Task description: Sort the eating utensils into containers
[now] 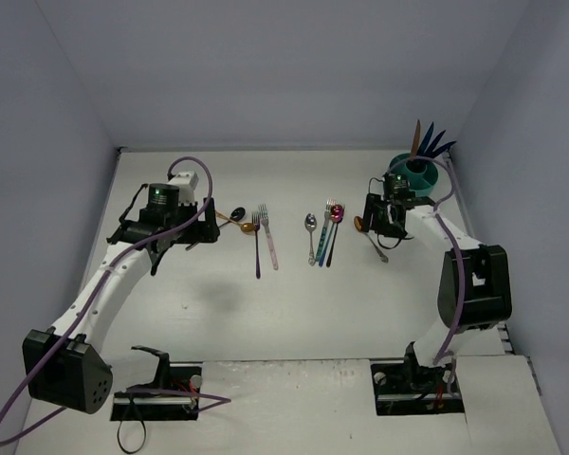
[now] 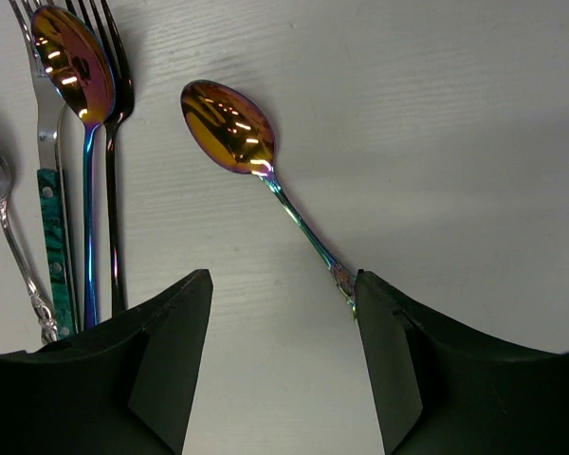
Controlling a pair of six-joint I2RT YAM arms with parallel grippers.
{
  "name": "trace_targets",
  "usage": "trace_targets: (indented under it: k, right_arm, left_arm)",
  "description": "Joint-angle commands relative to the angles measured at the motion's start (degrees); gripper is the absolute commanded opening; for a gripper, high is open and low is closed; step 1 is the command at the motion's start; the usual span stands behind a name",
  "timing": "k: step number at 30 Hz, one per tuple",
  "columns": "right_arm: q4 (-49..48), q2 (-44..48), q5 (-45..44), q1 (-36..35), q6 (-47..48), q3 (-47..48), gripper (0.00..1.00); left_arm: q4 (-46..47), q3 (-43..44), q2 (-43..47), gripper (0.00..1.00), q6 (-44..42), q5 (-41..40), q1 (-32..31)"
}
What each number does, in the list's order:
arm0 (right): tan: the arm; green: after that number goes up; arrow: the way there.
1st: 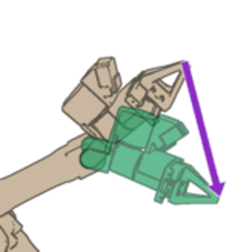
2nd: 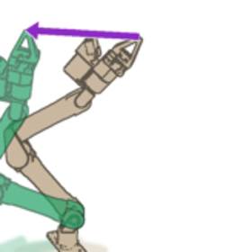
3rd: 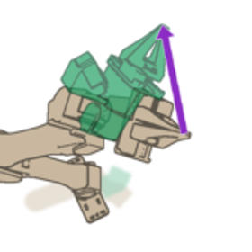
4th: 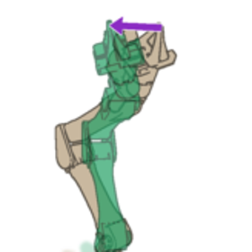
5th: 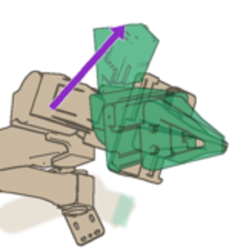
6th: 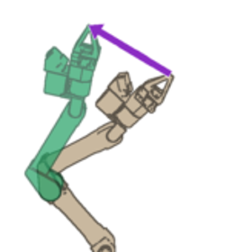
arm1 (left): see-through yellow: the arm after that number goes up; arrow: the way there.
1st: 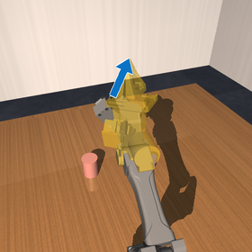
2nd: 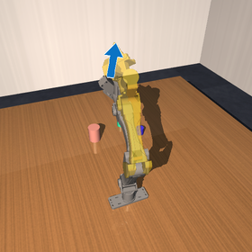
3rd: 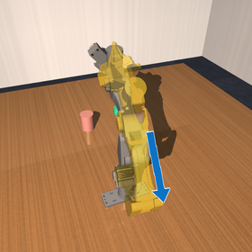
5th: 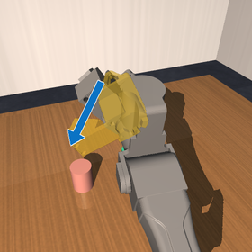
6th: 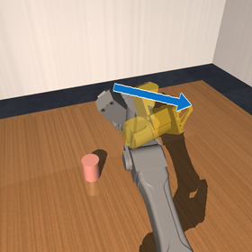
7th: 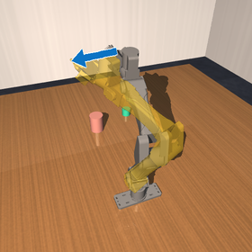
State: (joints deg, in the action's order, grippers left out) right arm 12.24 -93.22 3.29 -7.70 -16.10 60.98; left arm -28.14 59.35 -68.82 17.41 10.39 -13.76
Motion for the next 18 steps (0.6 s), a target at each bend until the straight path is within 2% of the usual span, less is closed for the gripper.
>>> trace_targets:
  k: [1, 5, 15, 18]
  right_arm:
    - [-0.28, -3.49, 0.07, 0.75, 3.07, 4.23, 0.57]
    - [-0.12, -7.04, -0.33, 0.85, 4.83, 5.71, 0.53]
    - [-0.19, -12.1, 0.54, 0.84, 8.08, 7.74, 0.5]
    - [-0.19, -12.95, 0.75, 0.54, 8.37, 8.45, 0.45]
  left_arm:
    - [1.25, 2.35, 0.53, 0.82, 0.68, 0.85, 0.03]
    - [1.25, 2.52, 0.26, 0.82, 0.7, 1.24, -0.04]
    - [1.25, 2.7, 0.43, 0.81, 0.7, 1.73, 0.06]
    - [1.25, 2.7, 0.48, 0.82, 0.7, 1.74, 0.09]
